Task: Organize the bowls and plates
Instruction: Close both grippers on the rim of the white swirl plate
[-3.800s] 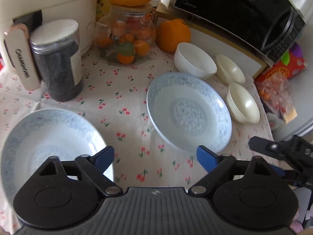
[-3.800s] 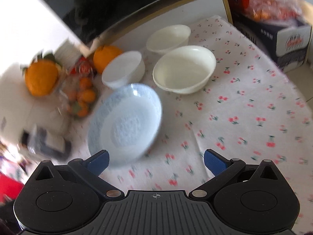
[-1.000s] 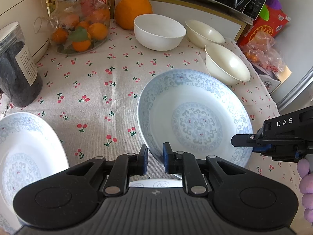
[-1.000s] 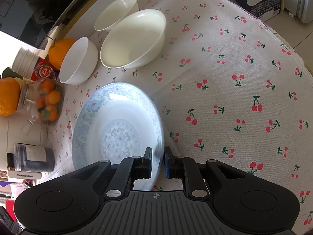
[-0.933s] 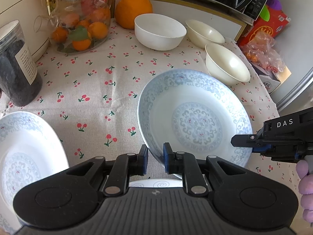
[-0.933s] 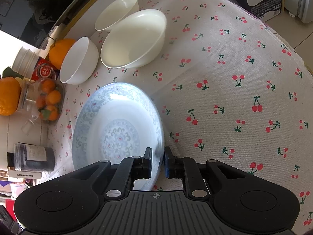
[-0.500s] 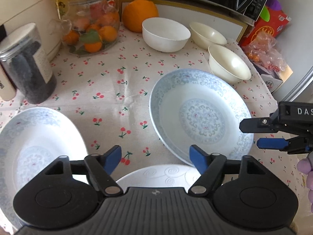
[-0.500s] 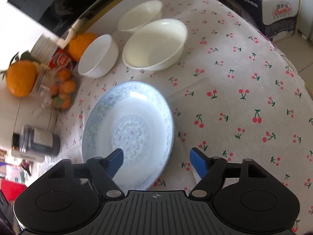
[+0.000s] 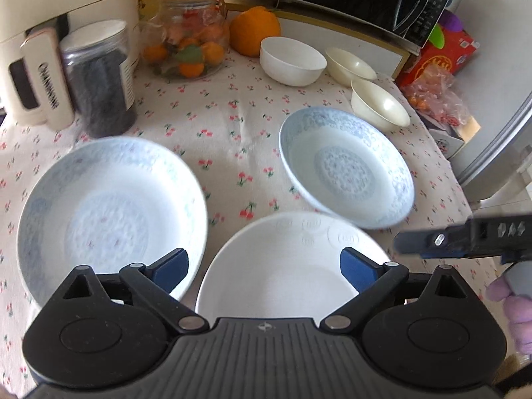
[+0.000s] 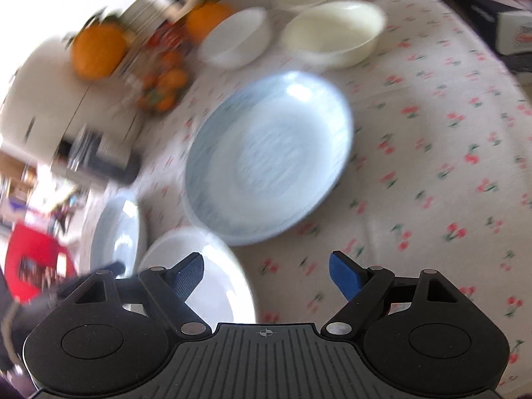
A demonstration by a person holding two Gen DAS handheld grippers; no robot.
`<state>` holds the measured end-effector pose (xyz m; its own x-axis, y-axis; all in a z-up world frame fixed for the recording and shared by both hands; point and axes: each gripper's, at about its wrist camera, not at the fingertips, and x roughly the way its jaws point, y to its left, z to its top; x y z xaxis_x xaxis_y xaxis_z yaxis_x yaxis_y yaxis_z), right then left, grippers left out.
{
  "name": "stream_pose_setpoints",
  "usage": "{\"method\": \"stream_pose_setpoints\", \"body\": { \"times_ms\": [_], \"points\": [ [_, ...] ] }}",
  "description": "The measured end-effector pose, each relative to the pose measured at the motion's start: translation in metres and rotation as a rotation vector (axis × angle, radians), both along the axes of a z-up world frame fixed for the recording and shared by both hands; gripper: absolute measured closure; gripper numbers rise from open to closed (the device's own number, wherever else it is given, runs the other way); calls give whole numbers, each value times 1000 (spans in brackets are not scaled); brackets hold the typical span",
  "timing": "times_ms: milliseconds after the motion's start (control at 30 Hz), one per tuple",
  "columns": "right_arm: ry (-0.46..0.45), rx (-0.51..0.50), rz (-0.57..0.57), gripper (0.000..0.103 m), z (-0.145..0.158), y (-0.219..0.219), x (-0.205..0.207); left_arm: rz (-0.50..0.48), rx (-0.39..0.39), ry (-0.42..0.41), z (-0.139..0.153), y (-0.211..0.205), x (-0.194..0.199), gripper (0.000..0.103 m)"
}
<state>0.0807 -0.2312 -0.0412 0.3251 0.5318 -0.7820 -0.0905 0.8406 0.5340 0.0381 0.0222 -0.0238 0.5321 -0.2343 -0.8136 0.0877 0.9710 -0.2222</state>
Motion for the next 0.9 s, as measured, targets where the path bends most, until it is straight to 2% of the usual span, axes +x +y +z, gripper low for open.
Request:
{"method": "stream_pose_setpoints", "body": {
  "times_ms": [233, 433, 567, 767, 867, 900],
  "points": [
    [-19, -19, 98, 19, -6, 24, -24, -1, -27, 14, 0, 17, -22, 5],
    [-48, -9, 143, 19, -10, 36, -33, -11, -80, 81, -6, 32, -34, 6],
    [-43, -9, 130, 19, -13, 38, -37, 0, -146, 144, -14, 42, -38, 17],
    [-6, 35, 105, 20, -14, 36, -38, 6, -194, 207, -28, 44, -39, 44],
    [-7, 26, 94, 30, -14, 34, -39, 11, -194, 222, -32, 41, -37, 56],
    [-9, 23, 92, 39, -14, 32, -39, 13, -194, 224, -33, 40, -36, 60]
  ]
}}
